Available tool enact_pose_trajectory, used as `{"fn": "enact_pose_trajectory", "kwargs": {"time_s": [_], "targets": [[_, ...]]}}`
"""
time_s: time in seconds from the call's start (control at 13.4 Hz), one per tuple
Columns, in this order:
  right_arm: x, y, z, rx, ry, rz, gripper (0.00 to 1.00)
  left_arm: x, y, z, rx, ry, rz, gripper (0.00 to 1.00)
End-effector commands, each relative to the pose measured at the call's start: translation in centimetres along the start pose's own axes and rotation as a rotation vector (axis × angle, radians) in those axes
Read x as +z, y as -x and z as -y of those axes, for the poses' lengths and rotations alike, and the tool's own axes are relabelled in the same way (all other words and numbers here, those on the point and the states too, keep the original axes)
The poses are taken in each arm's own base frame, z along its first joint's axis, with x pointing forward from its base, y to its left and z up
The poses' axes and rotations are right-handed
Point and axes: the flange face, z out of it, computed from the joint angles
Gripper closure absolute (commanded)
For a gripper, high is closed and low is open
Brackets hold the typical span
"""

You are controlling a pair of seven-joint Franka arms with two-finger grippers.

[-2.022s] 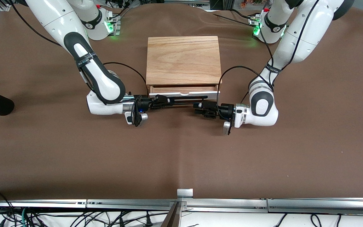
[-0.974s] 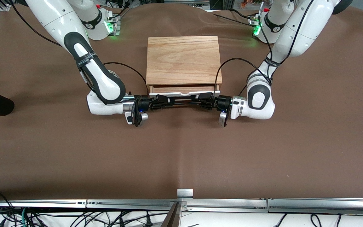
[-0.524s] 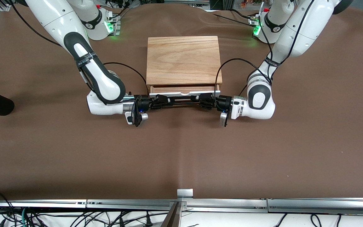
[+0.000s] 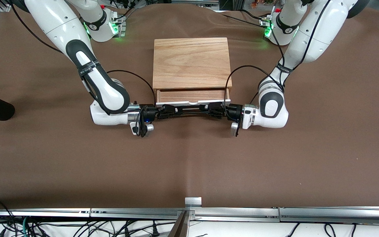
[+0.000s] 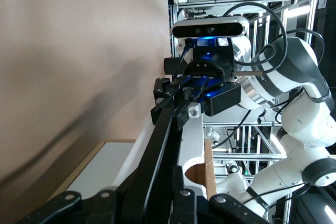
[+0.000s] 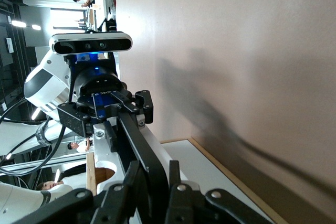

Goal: Pull top drawer with both arms simultaneously
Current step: 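Pull the handle outward with both grippers to slide the drawer open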

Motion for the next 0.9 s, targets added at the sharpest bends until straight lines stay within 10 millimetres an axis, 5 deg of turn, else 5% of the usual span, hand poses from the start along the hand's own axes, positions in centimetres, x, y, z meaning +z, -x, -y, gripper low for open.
{"fn": "enact_pose_trajectory", "kwargs": {"time_s": [0.0,0.52,0.82], "targets": [[-0.2,-3.0,-0.4,0.068,0.002,-0.024,1.0,-0.2,-2.9,-1.4,0.024,0.025,-0.046,0.9],[-3.0,-7.5,0.7,0.11,-0.007,0.0,1.0,-0.9,-7.2,-1.4,0.01,0.028,-0.091,0.9],[-3.7,-9.4,0.9,0.133,-0.019,-0.015,1.0,-0.6,-7.4,-1.0,0.012,0.019,-0.096,0.9]]}}
